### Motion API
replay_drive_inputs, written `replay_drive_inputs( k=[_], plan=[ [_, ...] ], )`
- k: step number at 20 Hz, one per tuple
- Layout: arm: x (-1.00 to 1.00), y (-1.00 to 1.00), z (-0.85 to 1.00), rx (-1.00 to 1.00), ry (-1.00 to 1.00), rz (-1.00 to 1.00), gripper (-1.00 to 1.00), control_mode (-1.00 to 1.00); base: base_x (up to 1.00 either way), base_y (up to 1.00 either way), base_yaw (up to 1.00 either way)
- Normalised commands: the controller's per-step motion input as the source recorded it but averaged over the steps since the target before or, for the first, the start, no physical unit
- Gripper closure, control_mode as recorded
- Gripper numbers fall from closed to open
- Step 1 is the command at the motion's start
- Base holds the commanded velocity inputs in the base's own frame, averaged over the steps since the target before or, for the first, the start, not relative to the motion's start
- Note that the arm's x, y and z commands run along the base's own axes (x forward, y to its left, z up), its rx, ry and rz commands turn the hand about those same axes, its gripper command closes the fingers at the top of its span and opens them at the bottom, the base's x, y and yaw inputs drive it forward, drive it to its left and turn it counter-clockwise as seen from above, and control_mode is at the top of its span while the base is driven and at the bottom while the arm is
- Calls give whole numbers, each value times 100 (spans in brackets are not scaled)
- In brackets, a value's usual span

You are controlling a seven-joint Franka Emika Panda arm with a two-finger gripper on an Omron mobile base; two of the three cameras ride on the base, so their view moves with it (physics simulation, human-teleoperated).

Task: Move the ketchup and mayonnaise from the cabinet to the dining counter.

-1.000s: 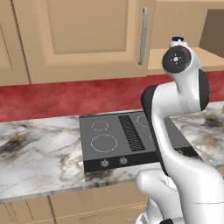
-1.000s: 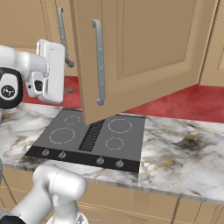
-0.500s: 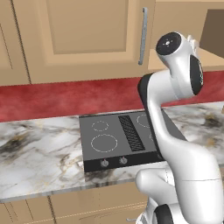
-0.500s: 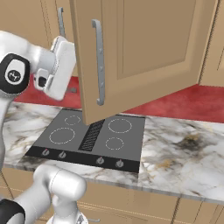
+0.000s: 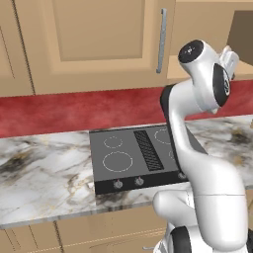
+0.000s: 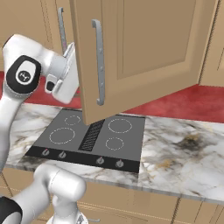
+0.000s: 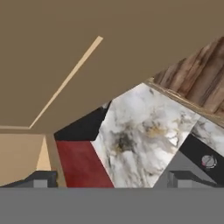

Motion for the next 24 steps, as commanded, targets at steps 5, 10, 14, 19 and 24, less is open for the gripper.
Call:
replay_drive_inputs(
  k=[5, 10, 14, 19, 24],
  plan=[
    [9, -18, -3, 14, -17, -34, -100, -100, 0, 0, 0],
    [-14, -19, -2, 19, -13, -29, -100, -100, 0, 0, 0],
    [-22, -17, -5, 16, -13, -30, -100, -100, 0, 0, 0],
    [-31, -29, -9, 13, -15, -29, -100, -100, 0, 0, 0],
    [-32, -37, -11, 8, -17, -28, -100, -100, 0, 0, 0]
  ],
)
